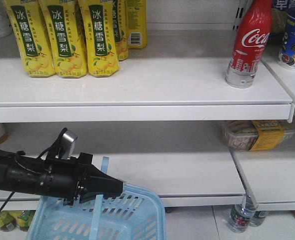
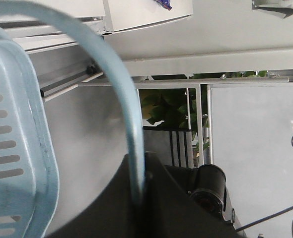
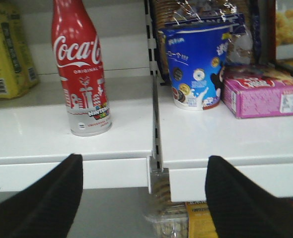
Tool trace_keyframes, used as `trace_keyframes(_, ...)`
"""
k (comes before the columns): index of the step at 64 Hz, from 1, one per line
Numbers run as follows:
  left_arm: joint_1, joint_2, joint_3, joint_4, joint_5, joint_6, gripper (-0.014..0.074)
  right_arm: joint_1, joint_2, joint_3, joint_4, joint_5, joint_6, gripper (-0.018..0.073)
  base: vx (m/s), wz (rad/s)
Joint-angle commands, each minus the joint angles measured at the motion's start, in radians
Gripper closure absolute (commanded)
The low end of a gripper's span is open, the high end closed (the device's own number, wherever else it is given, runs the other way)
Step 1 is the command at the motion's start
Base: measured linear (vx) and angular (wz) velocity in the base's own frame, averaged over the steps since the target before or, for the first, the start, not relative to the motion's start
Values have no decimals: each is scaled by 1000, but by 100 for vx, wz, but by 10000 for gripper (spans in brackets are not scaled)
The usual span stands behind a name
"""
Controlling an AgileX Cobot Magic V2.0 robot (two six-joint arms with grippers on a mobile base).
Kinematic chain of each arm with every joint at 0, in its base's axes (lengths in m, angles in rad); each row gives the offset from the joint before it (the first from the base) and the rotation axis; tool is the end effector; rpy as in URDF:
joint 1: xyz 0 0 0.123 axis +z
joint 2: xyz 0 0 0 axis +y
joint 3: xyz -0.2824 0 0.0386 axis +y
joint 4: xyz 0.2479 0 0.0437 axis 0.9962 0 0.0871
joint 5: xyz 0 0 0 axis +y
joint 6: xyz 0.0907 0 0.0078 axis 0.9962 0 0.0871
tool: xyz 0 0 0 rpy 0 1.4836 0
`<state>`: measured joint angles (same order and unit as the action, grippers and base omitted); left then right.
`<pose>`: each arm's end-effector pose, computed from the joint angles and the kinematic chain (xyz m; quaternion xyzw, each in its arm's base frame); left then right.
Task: Place coke in basket with both arms
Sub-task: 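Reach the open right gripper toward the red Coca-Cola bottle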
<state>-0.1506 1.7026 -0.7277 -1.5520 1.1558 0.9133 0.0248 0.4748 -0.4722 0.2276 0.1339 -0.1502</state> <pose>0.2570 -0.1233 0.1879 -0.0140 0.8134 -0.5792 0.0522 0.1053 0.0054 0.3252 0.0079 0.7231 0.0455 0.6892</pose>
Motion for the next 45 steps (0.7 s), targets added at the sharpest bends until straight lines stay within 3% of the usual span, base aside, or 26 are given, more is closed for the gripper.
trace_keyframes(1, -2, -46, -19, -64, 78, 12, 603, 52, 50, -102, -2, -47, -74, 52, 0, 0)
trace_keyframes(14, -2, -46, -19, -64, 78, 12, 603, 199, 221, -284, -2, -49, -106, 52, 0, 0)
trace_keyframes(45, -2, -46, -19, -64, 78, 12, 603, 205, 565, -617, 1, -45, -69, 52, 0, 0)
